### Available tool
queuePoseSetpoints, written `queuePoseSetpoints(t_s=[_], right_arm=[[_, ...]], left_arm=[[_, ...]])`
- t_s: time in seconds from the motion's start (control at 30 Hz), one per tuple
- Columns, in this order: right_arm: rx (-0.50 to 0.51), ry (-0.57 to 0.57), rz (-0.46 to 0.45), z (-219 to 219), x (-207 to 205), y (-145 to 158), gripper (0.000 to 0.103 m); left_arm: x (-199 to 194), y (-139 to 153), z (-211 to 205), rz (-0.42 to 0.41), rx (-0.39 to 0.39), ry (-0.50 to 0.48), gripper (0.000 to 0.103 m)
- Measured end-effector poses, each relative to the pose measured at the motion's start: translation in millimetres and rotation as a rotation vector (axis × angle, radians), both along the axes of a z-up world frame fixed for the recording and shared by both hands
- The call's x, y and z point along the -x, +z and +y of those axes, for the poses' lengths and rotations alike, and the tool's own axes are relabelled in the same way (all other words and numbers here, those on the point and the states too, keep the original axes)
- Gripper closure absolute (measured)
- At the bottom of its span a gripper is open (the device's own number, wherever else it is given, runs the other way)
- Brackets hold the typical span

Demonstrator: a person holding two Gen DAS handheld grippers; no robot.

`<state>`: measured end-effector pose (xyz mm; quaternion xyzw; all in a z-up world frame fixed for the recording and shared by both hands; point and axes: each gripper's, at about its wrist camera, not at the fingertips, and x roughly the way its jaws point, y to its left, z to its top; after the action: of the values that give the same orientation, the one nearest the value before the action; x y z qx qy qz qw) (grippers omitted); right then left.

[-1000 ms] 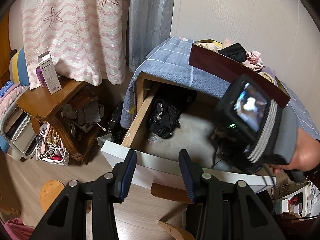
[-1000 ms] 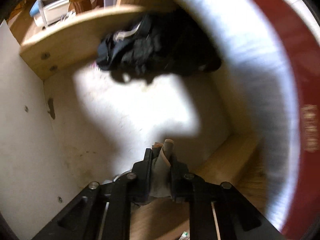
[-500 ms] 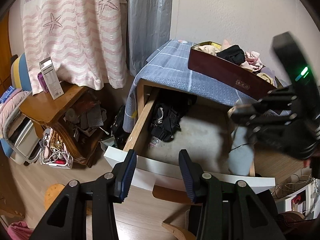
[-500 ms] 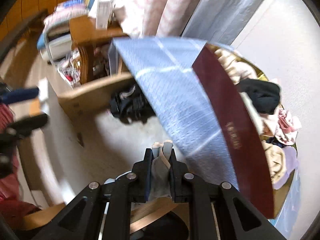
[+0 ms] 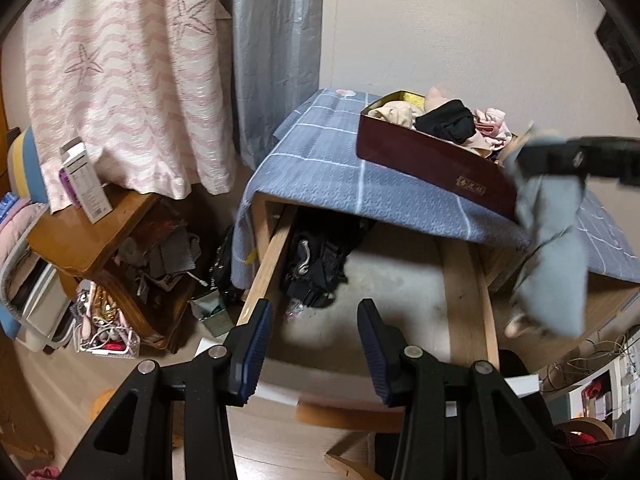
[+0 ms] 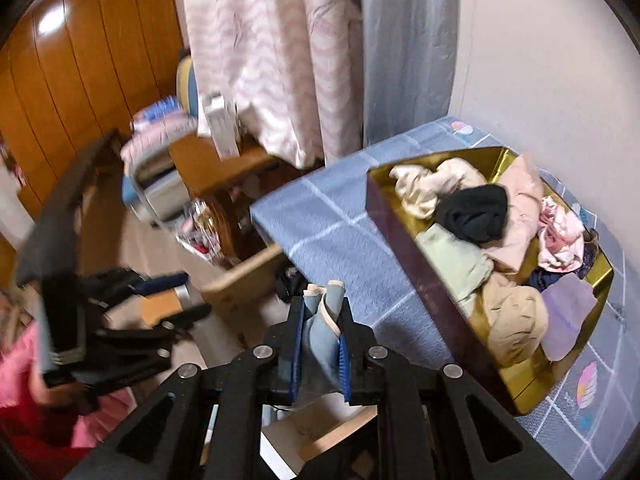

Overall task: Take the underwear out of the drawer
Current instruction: 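Carry the pale blue cloth up over the gold tray with the right gripper, then release the pale blue cloth into the tray while the left tool reaches under the table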

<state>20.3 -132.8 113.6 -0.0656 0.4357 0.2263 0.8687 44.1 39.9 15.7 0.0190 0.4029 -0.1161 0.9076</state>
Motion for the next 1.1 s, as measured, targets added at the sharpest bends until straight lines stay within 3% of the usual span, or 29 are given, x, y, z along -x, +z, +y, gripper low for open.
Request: queuePoseSetpoints(t_s=[0.2, 0.37, 0.53, 0.7, 0.9, 1.0, 1.03, 1.1], right_arm=[[-0.041, -0.182, -0.090, -57.6, -13.5, 33.0, 0.088], [0.006, -0.381, -0.141, -116.6, -32.8, 41.2, 0.088], [0.098, -0.487, -0.120, -150.0, -63.3, 31.3, 0.088], [0.101, -0.488, -0.061, -164.0, -87.3, 11.6, 0.088], [0.074, -0.419, -0.058, -145.2, -98.0, 8.0, 0.088], [0.158, -0.406, -0.089, -133.6, -105.6, 5.2, 0.086], [0.237, -0.419, -0.111, -129.9, -110.4, 1.1, 0.084], [0.297, -0.424, -0.123, -127.7, -115.6, -5.3, 0.069]], left_arm=[[-20.3, -3.2, -9.7, 0.026, -0.002, -0.049, 0.059], [-37.6, -11.2, -19.0, 0.067, -0.018, -0.076, 0.059], [-51.0, -18.6, -26.8, 0.096, -0.051, -0.084, 0.059], [-62.8, -23.6, -31.9, 0.123, -0.059, -0.098, 0.059], [-79.7, -30.2, -35.4, 0.160, -0.074, -0.101, 0.059], [-87.5, -33.8, -37.4, 0.176, -0.092, -0.098, 0.059], [-89.6, -35.5, -38.3, 0.182, -0.097, -0.101, 0.059], [-95.3, -41.6, -40.0, 0.208, -0.107, -0.096, 0.059]])
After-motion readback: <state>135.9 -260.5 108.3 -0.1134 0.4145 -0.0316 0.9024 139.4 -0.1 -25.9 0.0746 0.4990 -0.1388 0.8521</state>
